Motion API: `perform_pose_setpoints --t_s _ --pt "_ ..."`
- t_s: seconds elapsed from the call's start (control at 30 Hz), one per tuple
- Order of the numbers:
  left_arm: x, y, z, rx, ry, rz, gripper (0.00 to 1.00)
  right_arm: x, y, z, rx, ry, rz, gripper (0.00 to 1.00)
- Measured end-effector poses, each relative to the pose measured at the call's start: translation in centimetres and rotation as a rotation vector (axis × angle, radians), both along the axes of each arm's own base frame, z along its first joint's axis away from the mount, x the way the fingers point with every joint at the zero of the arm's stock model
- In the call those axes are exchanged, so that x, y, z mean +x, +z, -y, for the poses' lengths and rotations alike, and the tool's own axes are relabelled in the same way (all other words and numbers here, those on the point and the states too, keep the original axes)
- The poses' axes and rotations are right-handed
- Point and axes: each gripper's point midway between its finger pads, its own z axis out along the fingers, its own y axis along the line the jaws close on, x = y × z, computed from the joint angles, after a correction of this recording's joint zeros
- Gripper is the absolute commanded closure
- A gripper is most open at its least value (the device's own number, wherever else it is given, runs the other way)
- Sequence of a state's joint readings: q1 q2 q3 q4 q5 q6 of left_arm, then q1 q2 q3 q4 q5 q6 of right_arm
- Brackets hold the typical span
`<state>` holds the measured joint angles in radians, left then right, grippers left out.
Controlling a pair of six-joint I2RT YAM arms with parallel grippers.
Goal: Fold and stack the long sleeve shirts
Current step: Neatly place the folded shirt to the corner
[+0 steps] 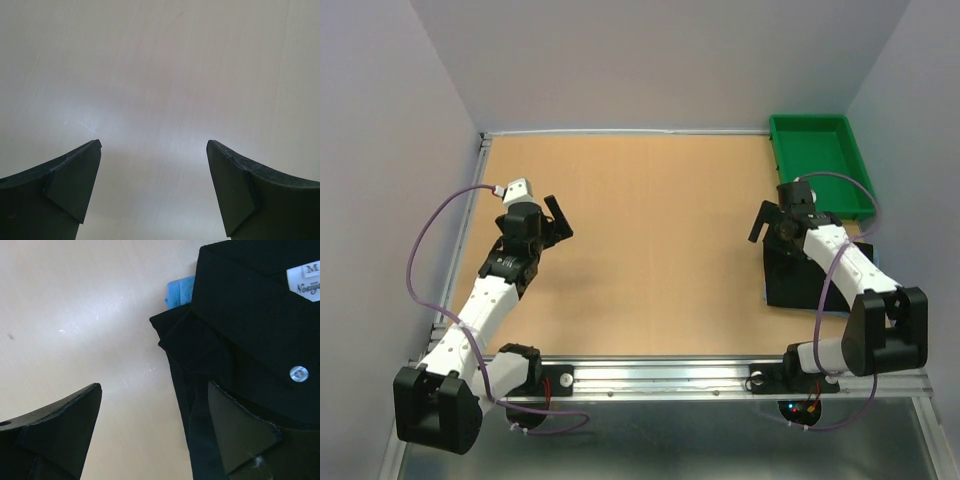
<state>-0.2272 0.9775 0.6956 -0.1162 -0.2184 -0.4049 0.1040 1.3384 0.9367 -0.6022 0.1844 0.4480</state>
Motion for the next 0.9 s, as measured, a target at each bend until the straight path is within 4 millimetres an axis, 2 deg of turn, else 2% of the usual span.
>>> perform_pose_setpoints --t_s 0.2,0.37,0.53,0.73,0.9 --pt "0.1 -0.1 0.0 0.001 0.0 -0.003 0.02 0.9 -2.4 -0.3 0.008 0.006 -0.032 0.09" --pt "0.2 -0.1 0.1 0.0 -0.001 -0.002 0.02 1.2 -4.1 -1.3 0.05 0.049 -0.038 0.09" --pt "0.3 -0.3 0.1 0.001 -0.002 -0.007 0.02 2.3 -4.6 -2.5 0.092 0.1 -0.013 0.09" --pt "0.3 -0.4 0.2 -0.001 -0.005 -0.009 0.02 3.3 -5.1 -4.7 0.186 0.19 0.007 0.1" --pt "0.3 -0.4 0.3 -0.004 -0.01 -0.008 0.02 3.6 -4.4 -6.5 0.268 0.251 0.033 0.1"
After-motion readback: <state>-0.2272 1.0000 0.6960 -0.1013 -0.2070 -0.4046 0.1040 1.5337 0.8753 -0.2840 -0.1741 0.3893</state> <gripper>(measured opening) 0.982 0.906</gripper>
